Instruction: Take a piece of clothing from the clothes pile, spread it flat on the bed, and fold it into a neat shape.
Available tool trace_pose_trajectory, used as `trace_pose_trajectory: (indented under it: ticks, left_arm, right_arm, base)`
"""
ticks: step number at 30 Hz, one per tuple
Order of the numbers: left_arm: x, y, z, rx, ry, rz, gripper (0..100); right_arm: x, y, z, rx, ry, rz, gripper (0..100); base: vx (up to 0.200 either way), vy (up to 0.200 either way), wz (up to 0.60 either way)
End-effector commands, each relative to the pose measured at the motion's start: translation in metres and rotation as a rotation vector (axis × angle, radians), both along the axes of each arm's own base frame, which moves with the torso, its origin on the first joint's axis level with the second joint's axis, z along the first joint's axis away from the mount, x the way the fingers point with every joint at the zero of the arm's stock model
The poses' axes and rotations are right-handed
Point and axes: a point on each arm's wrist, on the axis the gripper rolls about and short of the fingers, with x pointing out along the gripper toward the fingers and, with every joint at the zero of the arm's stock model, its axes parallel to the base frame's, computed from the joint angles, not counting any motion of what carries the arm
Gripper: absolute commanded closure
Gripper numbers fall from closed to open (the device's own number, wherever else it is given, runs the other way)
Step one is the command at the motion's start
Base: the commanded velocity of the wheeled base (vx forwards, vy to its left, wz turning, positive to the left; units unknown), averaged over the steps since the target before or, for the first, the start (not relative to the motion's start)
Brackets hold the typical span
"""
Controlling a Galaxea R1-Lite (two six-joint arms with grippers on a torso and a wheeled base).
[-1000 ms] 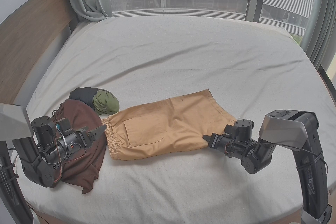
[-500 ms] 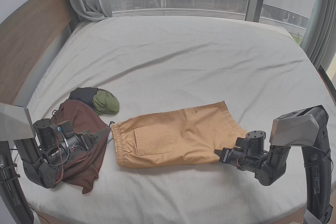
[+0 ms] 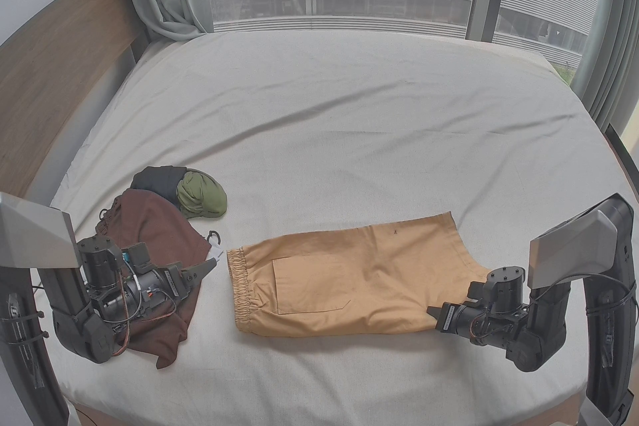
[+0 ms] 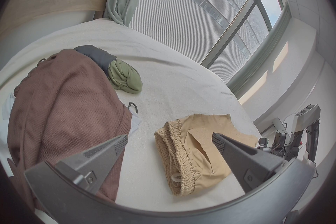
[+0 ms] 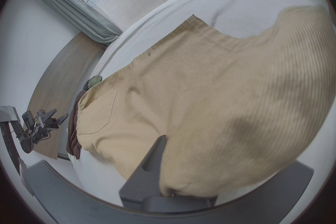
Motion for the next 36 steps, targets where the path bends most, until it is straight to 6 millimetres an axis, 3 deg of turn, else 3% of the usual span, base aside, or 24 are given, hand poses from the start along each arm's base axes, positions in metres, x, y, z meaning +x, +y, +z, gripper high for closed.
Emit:
trace_pose_trajectory:
  ticks: [1,9,10,15,19,27,36]
  left_arm:
    - [0.000,-0.006,-0.007,-0.006,0.028,-0.021,0]
    - [0.001,-0.015,-0.003,-0.049,0.031,-0.033,0]
    - [0.001,-0.016,-0.003,-0.054,0.031,-0.036,0]
    - [0.005,-0.020,-0.001,-0.073,0.023,-0.039,0]
    - [0.010,-0.019,0.003,-0.106,0.016,-0.023,0]
    - [0.006,-0.028,0.002,-0.135,0.045,-0.046,0]
    - [0.000,-0.034,0.001,-0.177,0.086,-0.071,0]
  right_arm:
    - [-0.011,-0.005,-0.002,-0.014,0.038,-0.003,100]
    - [-0.011,-0.005,-0.004,-0.015,0.041,-0.003,100]
    - [-0.010,-0.005,-0.004,-0.013,0.036,-0.006,0]
    - [-0.017,-0.005,-0.005,-0.040,0.057,-0.021,0]
    - [-0.037,-0.007,-0.004,-0.065,0.115,0.005,0]
    - [-0.070,0.008,0.009,-0.040,0.143,0.163,0]
    - [-0.075,0.024,0.035,0.017,0.050,0.249,0]
  base:
    - [0.000,0.000,0.00]
    - [0.000,0.000,0.00]
    - [0.000,0.000,0.00]
    - [0.000,0.000,0.00]
    - [0.000,0.000,0.00]
    - [0.000,0.000,0.00]
    - [0.000,0.000,0.00]
